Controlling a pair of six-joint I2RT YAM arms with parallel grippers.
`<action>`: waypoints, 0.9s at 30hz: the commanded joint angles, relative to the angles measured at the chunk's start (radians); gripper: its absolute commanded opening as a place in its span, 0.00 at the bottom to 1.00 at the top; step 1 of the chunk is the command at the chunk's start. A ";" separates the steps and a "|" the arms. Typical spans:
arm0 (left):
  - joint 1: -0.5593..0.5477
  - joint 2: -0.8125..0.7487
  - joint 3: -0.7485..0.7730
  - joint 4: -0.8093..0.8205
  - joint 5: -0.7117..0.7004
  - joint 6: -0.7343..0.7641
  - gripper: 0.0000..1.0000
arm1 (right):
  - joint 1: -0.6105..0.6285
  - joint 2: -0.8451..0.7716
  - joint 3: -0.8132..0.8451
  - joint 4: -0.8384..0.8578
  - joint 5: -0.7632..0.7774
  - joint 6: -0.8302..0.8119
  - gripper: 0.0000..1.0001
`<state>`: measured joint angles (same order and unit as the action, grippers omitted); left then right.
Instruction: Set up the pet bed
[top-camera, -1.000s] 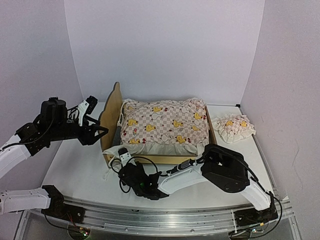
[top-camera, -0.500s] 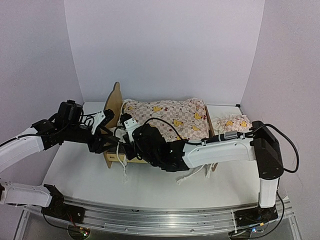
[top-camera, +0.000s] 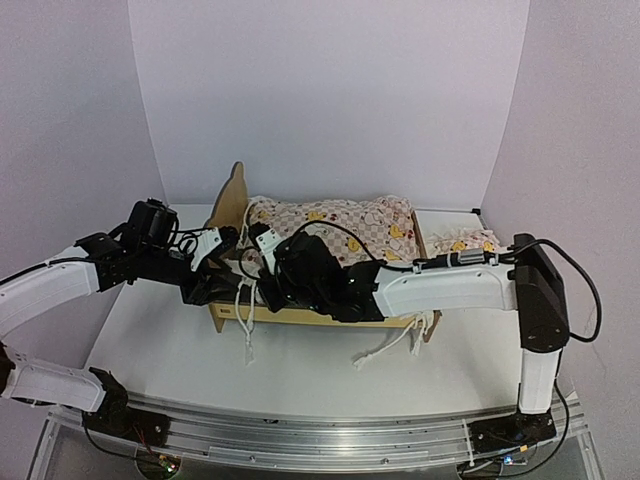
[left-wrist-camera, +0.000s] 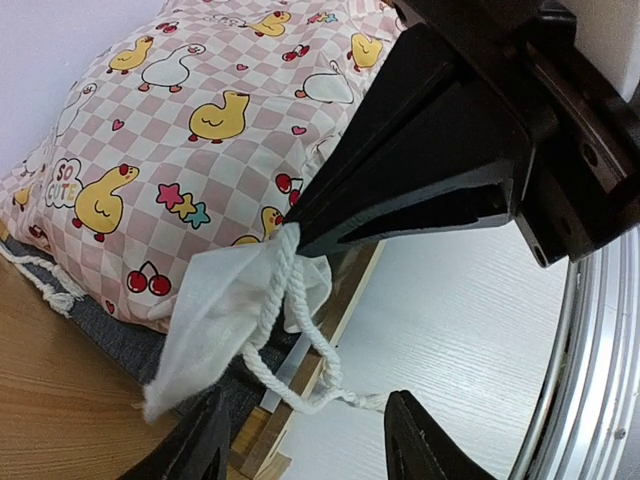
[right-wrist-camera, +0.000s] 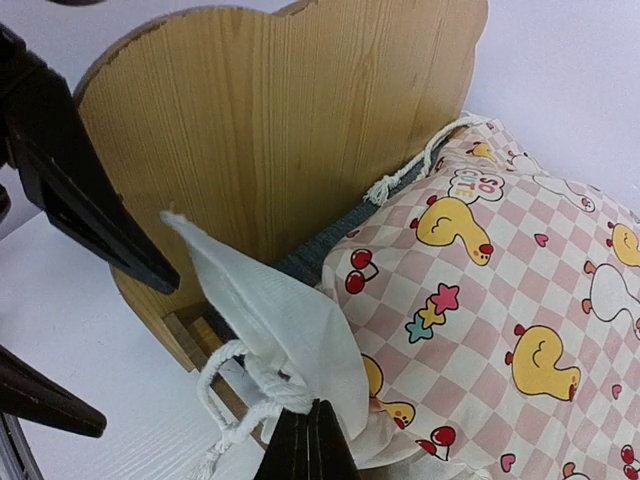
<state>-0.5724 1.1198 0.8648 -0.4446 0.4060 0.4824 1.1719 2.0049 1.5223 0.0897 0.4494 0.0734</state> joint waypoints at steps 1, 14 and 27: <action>-0.001 -0.080 -0.008 0.076 0.062 -0.083 0.51 | -0.011 -0.103 0.020 -0.005 -0.046 0.032 0.00; -0.168 -0.118 -0.252 0.461 -0.204 -0.280 0.51 | -0.015 -0.160 -0.085 -0.022 -0.070 0.132 0.00; -0.169 0.059 -0.255 0.534 -0.395 -0.368 0.40 | -0.024 -0.180 -0.113 -0.011 -0.091 0.130 0.00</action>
<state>-0.7418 1.1307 0.6128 0.0480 0.0795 0.1716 1.1542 1.8706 1.4168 0.0510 0.3810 0.1970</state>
